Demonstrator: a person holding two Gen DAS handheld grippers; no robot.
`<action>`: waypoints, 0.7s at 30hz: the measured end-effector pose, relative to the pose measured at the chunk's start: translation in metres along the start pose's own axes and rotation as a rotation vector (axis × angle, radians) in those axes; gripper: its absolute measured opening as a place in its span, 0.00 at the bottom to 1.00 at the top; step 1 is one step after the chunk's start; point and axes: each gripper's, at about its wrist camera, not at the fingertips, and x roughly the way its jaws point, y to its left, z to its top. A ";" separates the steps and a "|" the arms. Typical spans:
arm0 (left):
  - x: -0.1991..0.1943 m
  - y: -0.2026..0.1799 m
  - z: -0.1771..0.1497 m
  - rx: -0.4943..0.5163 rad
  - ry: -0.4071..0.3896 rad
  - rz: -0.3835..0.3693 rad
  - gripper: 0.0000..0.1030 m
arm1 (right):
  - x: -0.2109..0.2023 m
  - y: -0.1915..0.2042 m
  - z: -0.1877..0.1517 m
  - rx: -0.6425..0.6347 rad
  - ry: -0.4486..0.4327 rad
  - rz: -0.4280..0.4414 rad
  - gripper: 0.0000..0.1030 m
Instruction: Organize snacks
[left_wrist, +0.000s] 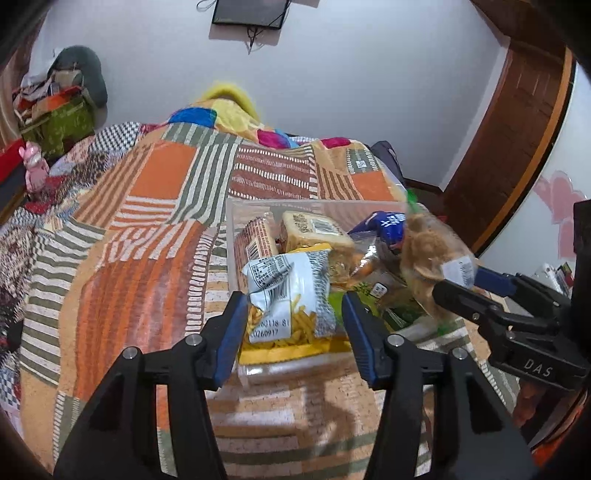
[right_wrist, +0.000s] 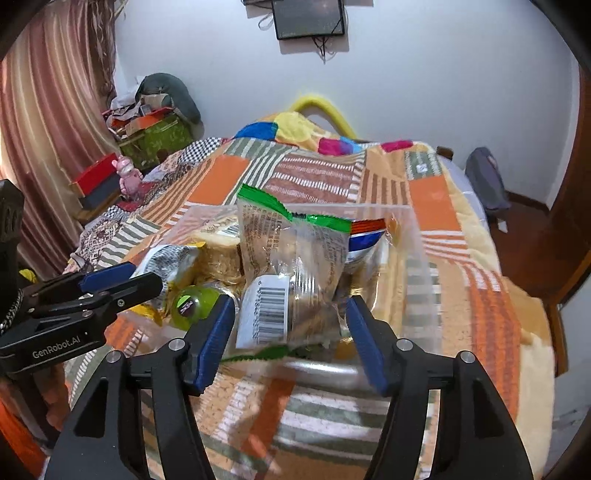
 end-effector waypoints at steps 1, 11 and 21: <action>-0.007 -0.002 0.000 0.008 -0.010 0.001 0.51 | -0.006 0.001 -0.001 -0.001 -0.006 0.001 0.57; -0.112 -0.034 0.005 0.057 -0.192 -0.009 0.52 | -0.096 0.006 0.006 0.007 -0.165 0.023 0.57; -0.227 -0.068 -0.010 0.106 -0.419 -0.003 0.54 | -0.199 0.024 -0.008 0.018 -0.364 0.020 0.57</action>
